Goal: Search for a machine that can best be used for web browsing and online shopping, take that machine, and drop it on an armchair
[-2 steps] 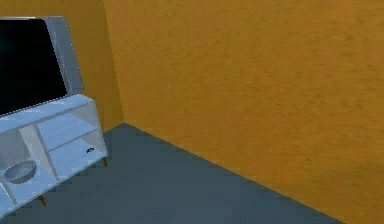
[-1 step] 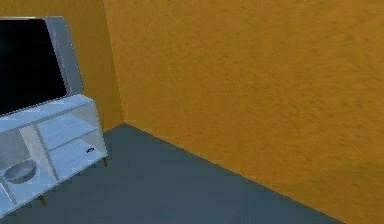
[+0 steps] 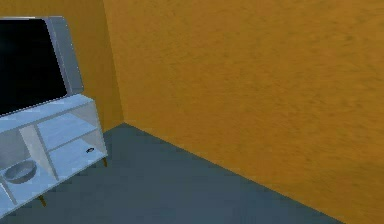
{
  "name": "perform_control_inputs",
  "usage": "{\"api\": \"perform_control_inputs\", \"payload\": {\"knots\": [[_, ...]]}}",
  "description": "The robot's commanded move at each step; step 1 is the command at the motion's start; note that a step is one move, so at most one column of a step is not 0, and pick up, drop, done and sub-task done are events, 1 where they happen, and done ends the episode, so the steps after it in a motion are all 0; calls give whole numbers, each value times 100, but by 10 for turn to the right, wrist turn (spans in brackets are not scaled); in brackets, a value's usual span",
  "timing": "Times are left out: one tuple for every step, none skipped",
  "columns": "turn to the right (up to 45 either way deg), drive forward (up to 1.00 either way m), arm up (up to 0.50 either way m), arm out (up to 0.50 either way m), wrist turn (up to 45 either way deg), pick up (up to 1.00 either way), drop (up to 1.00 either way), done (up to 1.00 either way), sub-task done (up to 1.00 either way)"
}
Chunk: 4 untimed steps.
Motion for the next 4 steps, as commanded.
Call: {"api": "perform_control_inputs", "payload": {"knots": [[0, 0, 0, 50, 0, 0, 0, 0, 0], [0, 0, 0, 0, 450, 0, 0, 0, 0], [0, 0, 0, 0, 450, 0, 0, 0, 0], [0, 0, 0, 0, 450, 0, 0, 0, 0]]}}
